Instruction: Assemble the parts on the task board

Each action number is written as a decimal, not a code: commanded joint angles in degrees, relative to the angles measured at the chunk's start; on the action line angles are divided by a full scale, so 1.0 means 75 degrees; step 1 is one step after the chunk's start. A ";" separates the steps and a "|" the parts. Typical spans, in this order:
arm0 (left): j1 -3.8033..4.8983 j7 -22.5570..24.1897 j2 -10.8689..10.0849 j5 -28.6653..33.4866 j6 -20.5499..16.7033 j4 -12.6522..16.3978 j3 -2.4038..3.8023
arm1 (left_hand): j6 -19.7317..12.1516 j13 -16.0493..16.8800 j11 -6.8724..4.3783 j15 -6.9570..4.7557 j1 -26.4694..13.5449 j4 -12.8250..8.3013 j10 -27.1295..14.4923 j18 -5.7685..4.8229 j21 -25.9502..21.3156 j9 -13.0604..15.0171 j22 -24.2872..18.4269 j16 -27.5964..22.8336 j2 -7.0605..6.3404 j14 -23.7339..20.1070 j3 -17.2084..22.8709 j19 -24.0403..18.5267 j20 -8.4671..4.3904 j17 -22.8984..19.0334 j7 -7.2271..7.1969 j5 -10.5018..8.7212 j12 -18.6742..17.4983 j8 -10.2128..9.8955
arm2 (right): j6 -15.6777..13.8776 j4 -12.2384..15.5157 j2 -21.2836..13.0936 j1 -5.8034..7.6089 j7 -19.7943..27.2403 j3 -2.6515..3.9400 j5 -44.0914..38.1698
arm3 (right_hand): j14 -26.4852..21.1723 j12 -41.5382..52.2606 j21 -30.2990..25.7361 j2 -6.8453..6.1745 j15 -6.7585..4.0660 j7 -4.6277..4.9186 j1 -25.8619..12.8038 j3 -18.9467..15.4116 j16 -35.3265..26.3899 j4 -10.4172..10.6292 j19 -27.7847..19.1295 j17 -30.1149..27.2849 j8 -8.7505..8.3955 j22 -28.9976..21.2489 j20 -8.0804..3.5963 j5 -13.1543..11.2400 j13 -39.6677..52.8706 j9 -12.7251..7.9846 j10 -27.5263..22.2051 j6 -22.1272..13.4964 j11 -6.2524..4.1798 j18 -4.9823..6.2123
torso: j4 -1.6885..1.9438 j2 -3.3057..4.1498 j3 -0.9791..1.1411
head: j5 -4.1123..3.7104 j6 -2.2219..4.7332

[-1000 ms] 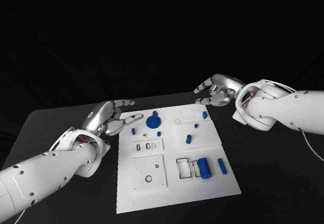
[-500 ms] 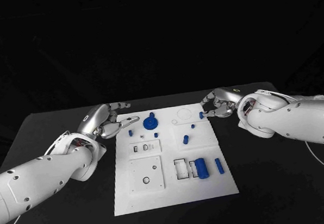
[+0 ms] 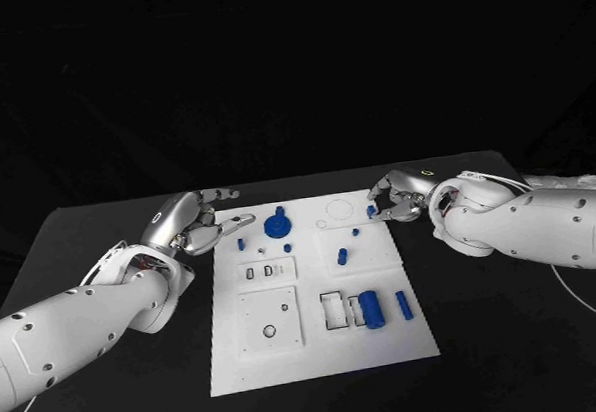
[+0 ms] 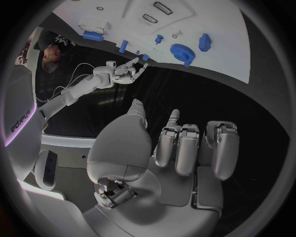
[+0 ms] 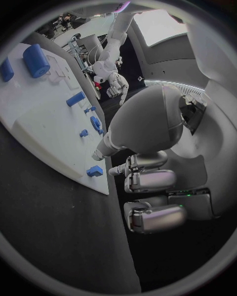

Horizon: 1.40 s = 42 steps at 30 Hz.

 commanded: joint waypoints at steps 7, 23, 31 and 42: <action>0.0003 0.0052 0.0004 -0.0074 0.0044 0.0032 0.0004 | 0.0042 0.2013 0.0005 0.0034 0.0005 0.0003 0.0794 -0.0057 0.0019 0.0001 0.2012 0.0019 0.0049 0.0794 -0.0035 0.0803 0.0059 0.2010 -0.0012 -0.0014 0.0019 -0.0033 | 0.0188 -0.0198 0.0195 -0.0043 -0.0280 0.0002 -0.0203 | 0.0796 0.0021 0.0034 0.0051 -0.0055 -0.0013 0.0119 -0.0006 0.0031 -0.0031 0.0786 0.2007 0.0005 0.2008 -0.0055 0.0011 0.2012 0.0010 0.0800 0.0005 -0.0058 -0.0052 | 0.0004 0.0000 -0.0002 | -0.0009 0.0033; 0.0003 0.0056 -0.0001 -0.0185 0.0034 0.0030 0.0005 | 0.0047 0.2013 0.0004 0.0034 0.0022 0.0003 0.0794 -0.0057 0.0019 0.0000 0.2012 0.0019 0.0064 0.0794 -0.0043 0.0803 0.0063 0.2010 -0.0013 -0.0011 0.0019 -0.0037 | 0.0369 -0.0227 0.0285 -0.0071 -0.0493 0.0003 -0.0388 | 0.0796 0.0021 0.0034 0.0083 -0.0055 0.0005 0.0254 0.0018 0.0031 -0.0106 0.0786 0.2007 0.0062 0.2008 -0.0058 0.0031 0.2012 0.0044 0.0800 0.0176 -0.0047 -0.0052 | 0.0006 -0.0010 -0.0003 | 0.0048 -0.0002; 0.0003 0.0050 -0.0005 -0.0213 0.0022 0.0025 0.0006 | 0.0051 0.2013 0.0003 0.0033 0.0027 0.0003 0.0794 -0.0057 0.0019 0.0000 0.2012 0.0019 0.0068 0.0794 -0.0046 0.0803 0.0064 0.2010 -0.0014 -0.0011 0.0019 -0.0037 | 0.0469 -0.0261 0.0311 -0.0080 -0.0588 0.0003 -0.0391 | 0.0796 0.0021 0.0034 0.0128 -0.0048 0.0027 0.0245 0.0022 0.0031 -0.0085 0.0786 0.2007 0.0068 0.2008 -0.0055 0.0003 0.2012 0.0050 0.0800 0.0221 -0.0029 -0.0052 | 0.0003 -0.0005 -0.0004 | 0.0054 0.0013; 0.0003 0.0040 -0.0035 -0.0231 0.0019 0.0033 0.0006 | 0.0061 0.2013 0.0002 0.0033 0.0052 0.0001 0.0794 -0.0057 0.0019 0.0000 0.2012 0.0019 0.0086 0.0794 -0.0050 0.0803 0.0067 0.2010 -0.0015 -0.0007 0.0019 -0.0039 | 0.0506 -0.0322 0.0375 -0.0087 -0.0615 0.0003 -0.0369 | 0.0796 0.0021 0.0034 0.0248 -0.0039 0.0011 0.0240 0.0058 0.0031 -0.0036 0.0786 0.2007 0.0094 0.2008 -0.0046 0.0064 0.2012 0.0064 0.0800 0.0359 -0.0028 -0.0052 | 0.0000 -0.0009 0.0002 | 0.0072 -0.0025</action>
